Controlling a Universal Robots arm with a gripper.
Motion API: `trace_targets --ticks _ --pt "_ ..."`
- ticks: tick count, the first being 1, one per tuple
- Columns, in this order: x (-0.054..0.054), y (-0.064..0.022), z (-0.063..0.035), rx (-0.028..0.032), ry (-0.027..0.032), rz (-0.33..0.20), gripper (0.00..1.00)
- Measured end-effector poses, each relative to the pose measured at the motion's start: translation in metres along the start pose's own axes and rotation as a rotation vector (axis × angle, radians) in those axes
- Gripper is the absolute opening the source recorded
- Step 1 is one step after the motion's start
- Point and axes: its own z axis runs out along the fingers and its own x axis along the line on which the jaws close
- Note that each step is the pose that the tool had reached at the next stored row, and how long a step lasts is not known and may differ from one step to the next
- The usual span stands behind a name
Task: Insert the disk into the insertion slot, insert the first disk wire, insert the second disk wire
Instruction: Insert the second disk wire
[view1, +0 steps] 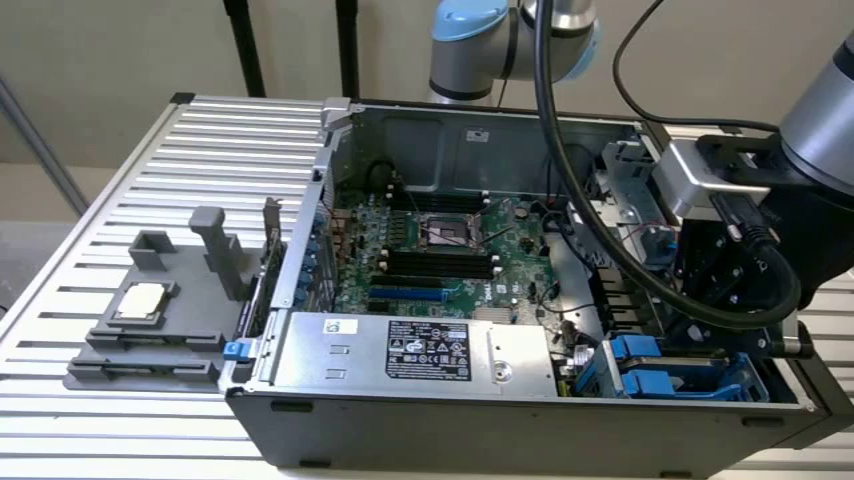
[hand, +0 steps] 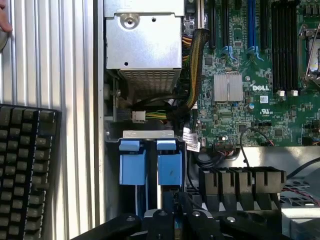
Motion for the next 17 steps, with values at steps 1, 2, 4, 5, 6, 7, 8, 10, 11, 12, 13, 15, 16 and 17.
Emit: trace_targets --ticks 1,2,4,5,6,7,8,10,11,12,13,15,16,17 --pt "-0.0005 0.0000 0.0002 0.0006 0.0000 -0.002 0.16" --pt "-0.0007 0.0000 0.0003 0.0013 -0.0002 -0.005 0.16" --pt "-0.0007 0.0000 0.0003 0.0024 0.0000 -0.009 0.16" --pt "-0.0007 0.0000 0.0005 0.0030 -0.0001 -0.011 0.16" --pt "-0.0007 0.0001 0.0005 0.0035 -0.0001 -0.013 0.16" --pt "-0.0007 0.0000 0.0006 0.0038 -0.0001 -0.015 0.16" --pt "-0.0007 0.0000 0.0006 0.0041 0.0000 -0.018 0.16" --pt "-0.0007 0.0000 0.0008 0.0045 0.0001 -0.023 0.16" --pt "-0.0008 0.0000 0.0010 0.0045 0.0001 -0.026 0.16" --pt "-0.0007 0.0001 0.0012 0.0046 -0.0001 -0.029 0.16" --pt "-0.0007 0.0000 0.0015 0.0046 -0.0001 -0.032 0.16" --pt "-0.0007 0.0000 0.0019 0.0046 -0.0002 -0.038 0.16" --pt "-0.0007 0.0000 0.0021 0.0046 -0.0004 -0.044 0.16" --pt "-0.0007 0.0000 0.0023 0.0045 -0.0006 -0.046 0.16"
